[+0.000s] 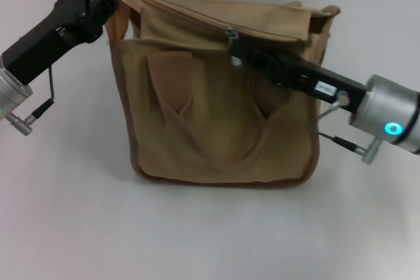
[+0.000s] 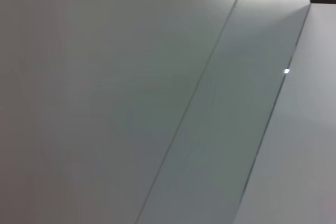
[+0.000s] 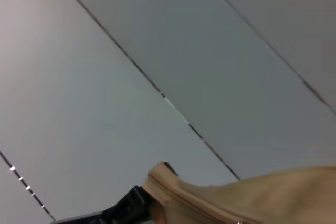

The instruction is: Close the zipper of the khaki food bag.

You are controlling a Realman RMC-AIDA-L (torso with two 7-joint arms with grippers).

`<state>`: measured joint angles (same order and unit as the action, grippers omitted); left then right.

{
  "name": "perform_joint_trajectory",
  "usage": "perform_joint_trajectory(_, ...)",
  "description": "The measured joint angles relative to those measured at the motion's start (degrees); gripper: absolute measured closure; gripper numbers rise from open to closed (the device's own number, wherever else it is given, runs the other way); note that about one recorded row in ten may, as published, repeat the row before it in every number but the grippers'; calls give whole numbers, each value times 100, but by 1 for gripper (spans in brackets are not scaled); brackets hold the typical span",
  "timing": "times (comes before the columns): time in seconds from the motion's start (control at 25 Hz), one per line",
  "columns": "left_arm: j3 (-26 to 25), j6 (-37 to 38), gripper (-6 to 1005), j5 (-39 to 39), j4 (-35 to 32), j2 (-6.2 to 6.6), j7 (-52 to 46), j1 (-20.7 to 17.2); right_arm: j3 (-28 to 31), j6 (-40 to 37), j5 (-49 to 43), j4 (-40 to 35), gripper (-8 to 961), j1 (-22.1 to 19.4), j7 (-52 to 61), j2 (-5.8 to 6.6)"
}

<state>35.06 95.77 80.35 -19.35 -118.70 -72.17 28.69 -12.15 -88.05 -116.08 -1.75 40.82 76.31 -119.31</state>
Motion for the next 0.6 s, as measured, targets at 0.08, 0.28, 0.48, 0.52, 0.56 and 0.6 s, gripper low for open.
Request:
perform_joint_trajectory(0.08, -25, -46, 972, -2, -11, 5, 7, -22, -10, -53, 0, -138, 954, -135, 119, 0)
perform_joint_trajectory(0.28, -47, -120, 967, -11, -44, 16, 10, -88, 25, -296, 0, -398, 954, -534, 277, 0)
perform_joint_trajectory(0.48, -28, -273, 961, -11, -51, 16, 11, -91, 46, -447, 133, -608, 955, -799, 309, 3)
perform_joint_trajectory(0.52, -23, -293, 960, -14, -52, 15, 11, -88, 73, -477, 151, -673, 955, -898, 310, 9)
perform_joint_trajectory(0.56, -17, -306, 959, -16, -48, 15, 11, -81, 73, -477, 151, -673, 955, -898, 310, 9)
perform_joint_trajectory(0.6, -14, -317, 958, -16, -40, 13, 16, -76, 87, -498, 160, -697, 954, -932, 310, 11)
